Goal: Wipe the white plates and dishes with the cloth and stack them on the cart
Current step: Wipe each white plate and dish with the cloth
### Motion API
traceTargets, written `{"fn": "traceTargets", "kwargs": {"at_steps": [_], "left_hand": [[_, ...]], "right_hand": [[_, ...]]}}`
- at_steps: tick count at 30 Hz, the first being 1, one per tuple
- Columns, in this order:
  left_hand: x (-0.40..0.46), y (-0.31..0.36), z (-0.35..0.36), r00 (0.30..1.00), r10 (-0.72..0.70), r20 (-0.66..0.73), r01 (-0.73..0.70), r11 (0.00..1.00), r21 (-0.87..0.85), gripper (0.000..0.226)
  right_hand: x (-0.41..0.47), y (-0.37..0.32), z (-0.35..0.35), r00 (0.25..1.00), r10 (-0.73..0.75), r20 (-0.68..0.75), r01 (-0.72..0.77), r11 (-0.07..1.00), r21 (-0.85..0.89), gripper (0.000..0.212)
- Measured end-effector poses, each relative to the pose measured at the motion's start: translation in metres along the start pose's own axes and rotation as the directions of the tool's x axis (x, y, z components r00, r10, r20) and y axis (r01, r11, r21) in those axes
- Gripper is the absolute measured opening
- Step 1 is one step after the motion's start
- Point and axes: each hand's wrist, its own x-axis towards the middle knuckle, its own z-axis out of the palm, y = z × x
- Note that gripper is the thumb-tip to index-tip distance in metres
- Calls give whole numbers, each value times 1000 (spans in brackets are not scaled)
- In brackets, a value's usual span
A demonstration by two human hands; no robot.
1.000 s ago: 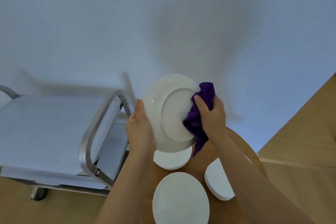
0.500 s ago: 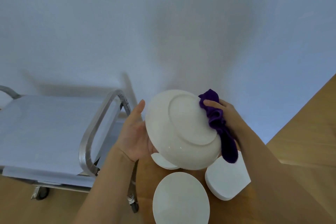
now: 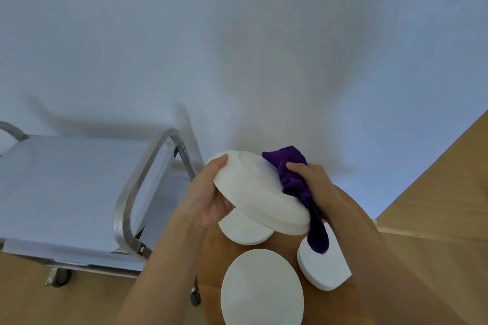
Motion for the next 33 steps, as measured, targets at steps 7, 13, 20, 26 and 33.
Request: {"fn": "traceTargets", "kwargs": {"at_steps": [7,13,20,26,33], "left_hand": [[6,-12,20,997,49,-56,-45,997,70,21],[8,-45,38,980,173,-99,-115,897,428,18],[-6,-59,39,990,139,-28,-80,706,704,28],[-7,-50,40,984,178,23,-138,666,733,15],[0,-41,39,976,214,-34,-132,713,689,32]], "right_hand": [[-5,6,16,990,-22,-139,25,1000,18,29],[-8,6,40,943,-40,-331,66,996,67,31],[-5,-14,41,996,57,-63,-47,986,157,27],[9,-21,40,994,110,-13,-106,980,167,17],[4,-9,32,998,53,-41,-48,993,109,21]]}}
